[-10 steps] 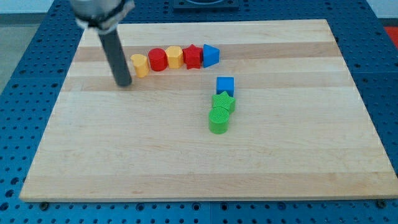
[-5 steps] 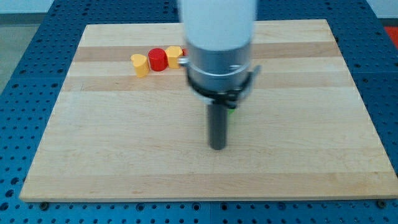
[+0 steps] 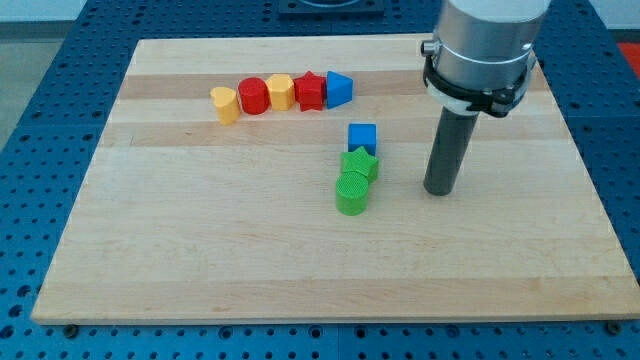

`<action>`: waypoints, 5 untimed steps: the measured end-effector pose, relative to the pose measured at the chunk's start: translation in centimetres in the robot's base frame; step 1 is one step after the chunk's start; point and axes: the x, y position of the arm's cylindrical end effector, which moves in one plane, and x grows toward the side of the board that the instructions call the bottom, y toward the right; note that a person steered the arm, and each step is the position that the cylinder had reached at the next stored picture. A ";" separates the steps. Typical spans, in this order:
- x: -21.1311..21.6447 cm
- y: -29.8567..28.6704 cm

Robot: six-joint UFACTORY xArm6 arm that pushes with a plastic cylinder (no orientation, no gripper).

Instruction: Move blue cube below yellow hexagon

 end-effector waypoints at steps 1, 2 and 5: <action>-2.4 -1.0; -3.7 -1.9; -4.7 -8.7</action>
